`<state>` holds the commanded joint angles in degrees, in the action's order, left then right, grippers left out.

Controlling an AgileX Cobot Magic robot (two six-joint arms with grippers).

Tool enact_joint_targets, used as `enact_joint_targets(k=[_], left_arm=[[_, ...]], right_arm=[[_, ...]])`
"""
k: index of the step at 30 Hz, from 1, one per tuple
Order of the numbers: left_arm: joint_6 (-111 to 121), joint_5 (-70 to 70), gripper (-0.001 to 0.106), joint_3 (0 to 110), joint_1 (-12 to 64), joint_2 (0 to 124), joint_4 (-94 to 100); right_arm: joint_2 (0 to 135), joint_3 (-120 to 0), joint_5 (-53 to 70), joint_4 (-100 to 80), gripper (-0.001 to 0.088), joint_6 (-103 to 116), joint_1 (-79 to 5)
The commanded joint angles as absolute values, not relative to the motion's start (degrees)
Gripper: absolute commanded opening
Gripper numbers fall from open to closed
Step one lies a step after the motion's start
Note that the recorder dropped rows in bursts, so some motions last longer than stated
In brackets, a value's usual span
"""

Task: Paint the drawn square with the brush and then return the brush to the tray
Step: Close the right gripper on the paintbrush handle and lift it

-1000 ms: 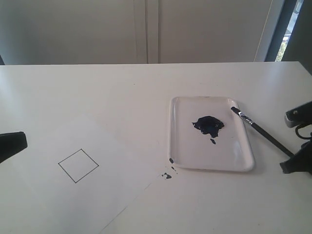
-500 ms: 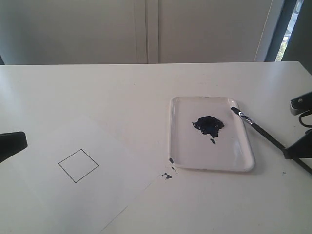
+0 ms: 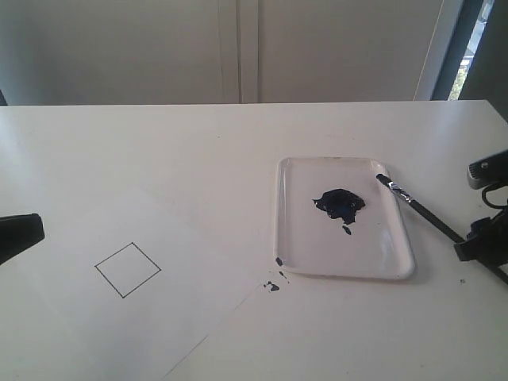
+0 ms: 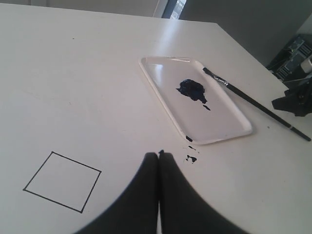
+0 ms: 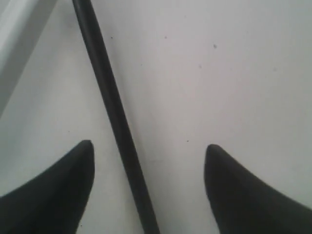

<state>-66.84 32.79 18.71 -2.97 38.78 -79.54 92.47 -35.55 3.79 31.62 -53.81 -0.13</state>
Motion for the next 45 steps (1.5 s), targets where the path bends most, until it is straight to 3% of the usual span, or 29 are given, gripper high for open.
enact_joint_targets(k=[4, 14, 17, 21, 27, 45], left_arm=[[-66.8, 32.8, 0.000, 18.7, -3.0, 38.8, -79.5], [-66.8, 32.6, 0.000, 18.7, -3.0, 38.8, -79.5], [-66.8, 32.6, 0.000, 18.7, -3.0, 38.8, -79.5], [-66.8, 32.6, 0.000, 18.7, -3.0, 38.8, -79.5], [-66.8, 32.6, 0.000, 18.7, -3.0, 38.8, -79.5], [-66.8, 31.5, 0.000, 18.7, -3.0, 38.8, -79.5]], right_arm=[[95.3, -36.9, 6.8, 31.2, 0.0594, -53.8, -0.4], [101.7, -38.3, 7.3, 27.5, 0.0590, -57.0, -0.6], [104.7, -39.0, 7.7, 27.5, 0.0483, -56.8, -0.6], [105.7, -39.3, 9.1, 27.5, 0.0245, -56.7, -0.6], [105.7, -39.4, 11.0, 27.5, 0.0000, -56.7, -0.6], [96.1, -40.3, 8.4, 33.5, 0.0000, -56.6, -0.6]])
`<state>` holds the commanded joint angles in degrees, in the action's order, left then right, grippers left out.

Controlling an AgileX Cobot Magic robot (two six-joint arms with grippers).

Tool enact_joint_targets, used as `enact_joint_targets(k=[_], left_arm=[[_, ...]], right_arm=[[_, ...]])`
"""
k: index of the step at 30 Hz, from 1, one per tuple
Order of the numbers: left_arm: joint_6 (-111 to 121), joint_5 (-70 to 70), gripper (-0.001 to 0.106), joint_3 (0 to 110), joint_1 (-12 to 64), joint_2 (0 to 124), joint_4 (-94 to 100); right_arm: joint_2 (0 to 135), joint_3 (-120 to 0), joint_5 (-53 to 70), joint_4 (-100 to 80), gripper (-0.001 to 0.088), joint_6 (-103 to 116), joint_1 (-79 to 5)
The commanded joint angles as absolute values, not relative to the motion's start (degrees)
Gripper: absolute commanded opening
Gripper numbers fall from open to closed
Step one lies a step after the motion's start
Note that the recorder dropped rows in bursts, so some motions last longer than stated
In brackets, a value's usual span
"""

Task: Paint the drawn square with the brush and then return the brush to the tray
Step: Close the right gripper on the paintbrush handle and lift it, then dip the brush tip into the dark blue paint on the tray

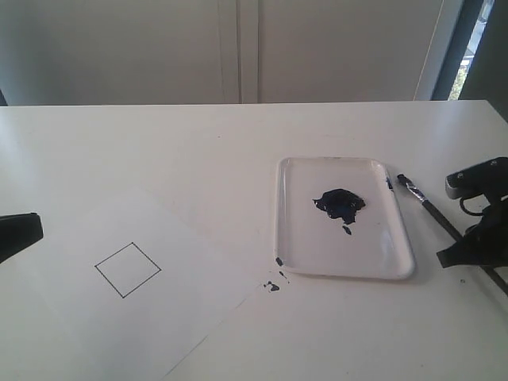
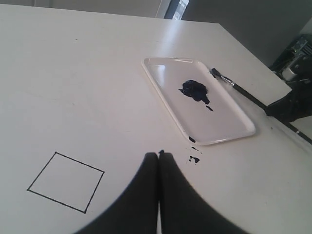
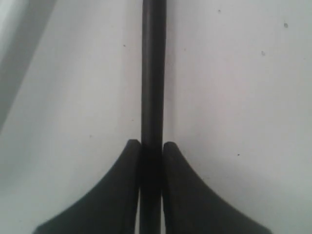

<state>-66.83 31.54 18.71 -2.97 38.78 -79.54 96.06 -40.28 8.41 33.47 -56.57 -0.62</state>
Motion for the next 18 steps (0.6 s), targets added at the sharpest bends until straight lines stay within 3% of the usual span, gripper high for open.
enact_joint_targets(k=[7, 18], left_arm=[[-66.8, 31.4, 0.000, 18.7, -3.0, 38.8, -79.5], [-66.8, 31.5, 0.000, 18.7, -3.0, 38.8, -79.5]], right_arm=[[90.8, -40.9, 13.2, 34.0, 0.0000, -56.6, -0.6], [81.8, -48.4, 35.4, 34.3, 0.0000, -55.5, -0.6]])
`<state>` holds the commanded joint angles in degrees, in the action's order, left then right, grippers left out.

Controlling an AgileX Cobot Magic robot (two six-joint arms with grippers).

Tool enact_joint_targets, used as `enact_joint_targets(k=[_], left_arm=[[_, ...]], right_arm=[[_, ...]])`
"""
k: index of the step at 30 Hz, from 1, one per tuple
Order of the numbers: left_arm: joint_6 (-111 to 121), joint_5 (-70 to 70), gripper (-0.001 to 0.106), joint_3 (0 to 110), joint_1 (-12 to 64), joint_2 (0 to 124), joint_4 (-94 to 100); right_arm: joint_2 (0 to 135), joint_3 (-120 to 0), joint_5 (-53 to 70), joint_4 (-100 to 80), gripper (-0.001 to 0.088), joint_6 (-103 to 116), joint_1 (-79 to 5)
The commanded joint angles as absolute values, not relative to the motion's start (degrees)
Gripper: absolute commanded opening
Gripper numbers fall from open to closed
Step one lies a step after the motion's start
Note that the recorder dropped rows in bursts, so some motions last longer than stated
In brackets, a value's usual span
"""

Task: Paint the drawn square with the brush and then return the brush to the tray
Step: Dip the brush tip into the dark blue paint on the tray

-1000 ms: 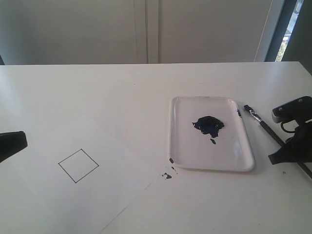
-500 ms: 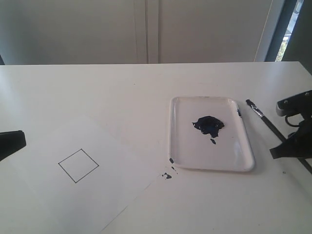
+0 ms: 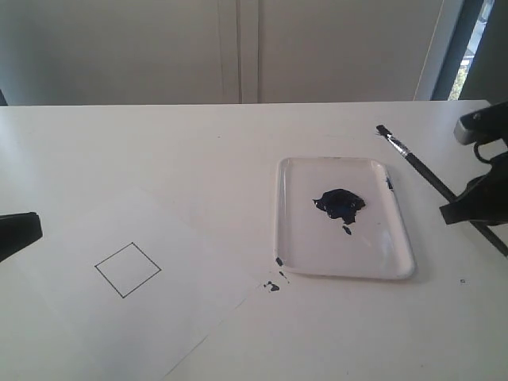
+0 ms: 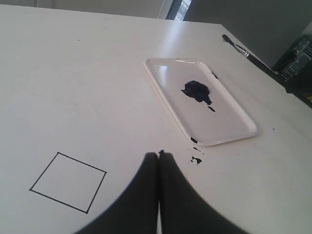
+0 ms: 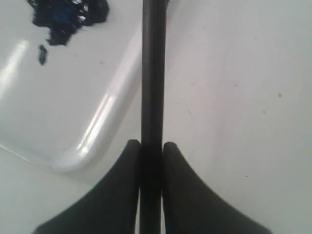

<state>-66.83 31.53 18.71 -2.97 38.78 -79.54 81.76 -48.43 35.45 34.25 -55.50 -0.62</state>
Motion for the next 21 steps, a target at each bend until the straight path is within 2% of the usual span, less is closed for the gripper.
enact_joint_targets(k=[6, 21], left_arm=[[-66.8, 32.0, 0.000, 18.7, -3.0, 38.8, -79.5], [-66.8, 33.1, 0.000, 18.7, -3.0, 38.8, -79.5]], right_arm=[[81.1, -54.2, 46.0, 25.5, 0.0000, -43.6, -1.1], [81.1, -62.6, 60.3, 9.3, 0.0000, -23.7, -11.9]])
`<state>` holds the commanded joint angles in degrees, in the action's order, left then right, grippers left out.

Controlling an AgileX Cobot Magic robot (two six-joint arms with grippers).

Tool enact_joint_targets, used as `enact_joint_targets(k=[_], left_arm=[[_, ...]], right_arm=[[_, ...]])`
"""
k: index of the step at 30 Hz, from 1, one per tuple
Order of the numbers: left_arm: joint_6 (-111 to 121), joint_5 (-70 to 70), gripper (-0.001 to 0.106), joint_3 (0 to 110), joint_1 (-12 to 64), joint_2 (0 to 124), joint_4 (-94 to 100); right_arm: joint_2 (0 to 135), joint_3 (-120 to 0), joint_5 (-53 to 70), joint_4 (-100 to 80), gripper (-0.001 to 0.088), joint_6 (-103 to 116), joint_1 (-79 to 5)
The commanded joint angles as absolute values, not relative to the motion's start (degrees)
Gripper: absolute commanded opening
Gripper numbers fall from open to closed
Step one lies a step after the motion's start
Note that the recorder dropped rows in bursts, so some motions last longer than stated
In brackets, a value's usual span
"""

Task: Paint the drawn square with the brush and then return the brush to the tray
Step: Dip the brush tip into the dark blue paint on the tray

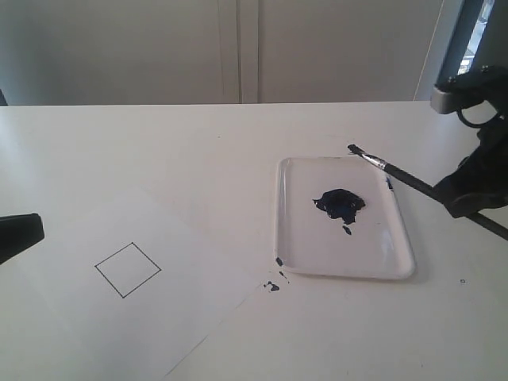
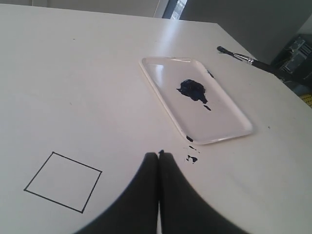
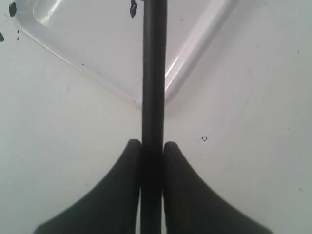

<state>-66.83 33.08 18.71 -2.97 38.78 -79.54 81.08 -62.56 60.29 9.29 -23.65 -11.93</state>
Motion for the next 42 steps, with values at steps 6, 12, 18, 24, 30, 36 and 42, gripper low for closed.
enact_joint_targets(k=[6, 12, 18, 24, 30, 36, 42], left_arm=[[-66.8, 33.1, 0.000, 18.7, -3.0, 38.8, -79.5], [-66.8, 33.1, 0.000, 18.7, -3.0, 38.8, -79.5], [-66.8, 33.1, 0.000, 18.7, -3.0, 38.8, -79.5], [-66.8, 33.1, 0.000, 18.7, -3.0, 38.8, -79.5], [-66.8, 33.1, 0.000, 18.7, -3.0, 38.8, -79.5], [-66.8, 33.1, 0.000, 18.7, -3.0, 38.8, -79.5], [-66.8, 33.1, 0.000, 18.7, -3.0, 38.8, -79.5]], right_arm=[[81.7, -62.8, 63.4, 2.1, 0.0000, -15.3, -16.3], [85.5, -62.8, 65.8, 2.4, 0.0000, -13.4, -18.7], [89.2, -62.8, 63.0, 2.3, 0.0000, -12.6, -18.8], [92.6, -63.4, 59.5, 0.7, 0.0000, -11.8, -18.8], [96.1, -64.7, 56.9, 0.0, 0.0000, -10.2, -18.8], [96.2, -64.9, 54.5, -0.4, 0.0000, -10.2, -18.8], [96.2, -64.9, 55.4, 0.0, 0.0000, -10.5, -18.8]])
